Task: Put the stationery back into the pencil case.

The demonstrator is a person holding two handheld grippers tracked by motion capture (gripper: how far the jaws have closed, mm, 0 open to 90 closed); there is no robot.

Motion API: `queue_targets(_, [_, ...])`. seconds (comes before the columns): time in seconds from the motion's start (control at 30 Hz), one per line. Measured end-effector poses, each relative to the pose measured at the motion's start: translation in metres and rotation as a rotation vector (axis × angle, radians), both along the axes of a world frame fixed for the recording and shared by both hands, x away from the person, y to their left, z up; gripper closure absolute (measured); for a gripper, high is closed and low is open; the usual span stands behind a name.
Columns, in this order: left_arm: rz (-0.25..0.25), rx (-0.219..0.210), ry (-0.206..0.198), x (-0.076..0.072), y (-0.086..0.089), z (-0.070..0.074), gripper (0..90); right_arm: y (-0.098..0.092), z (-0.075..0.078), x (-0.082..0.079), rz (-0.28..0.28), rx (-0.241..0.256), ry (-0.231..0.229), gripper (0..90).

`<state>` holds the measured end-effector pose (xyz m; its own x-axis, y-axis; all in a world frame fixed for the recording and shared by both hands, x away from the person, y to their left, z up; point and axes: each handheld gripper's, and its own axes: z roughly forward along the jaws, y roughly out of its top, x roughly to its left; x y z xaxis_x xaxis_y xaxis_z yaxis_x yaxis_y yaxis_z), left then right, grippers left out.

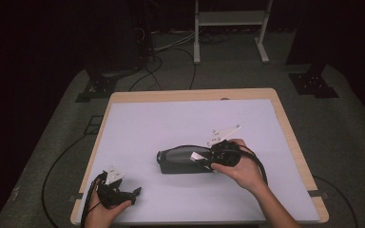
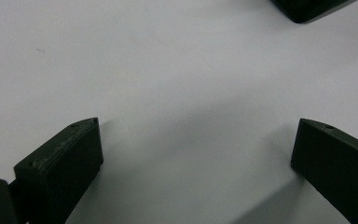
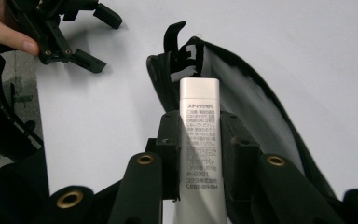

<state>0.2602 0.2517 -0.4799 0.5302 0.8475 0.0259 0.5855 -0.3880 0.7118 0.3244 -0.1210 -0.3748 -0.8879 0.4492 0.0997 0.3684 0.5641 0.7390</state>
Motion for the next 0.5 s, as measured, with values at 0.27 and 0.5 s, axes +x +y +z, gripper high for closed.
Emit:
queue_targets(0.27, [-0.002, 0.001, 0.0, 0.0, 0.0, 0.0, 1.2, 0.01, 0.0, 0.017, 0.025, -0.02, -0.015, 70.5])
queue_targets(0.5, [-0.003, 0.003, -0.003, 0.0, 0.0, 0.0, 1.2, 0.026, -0.003, 0.033, 0.065, -0.051, -0.037, 70.4])
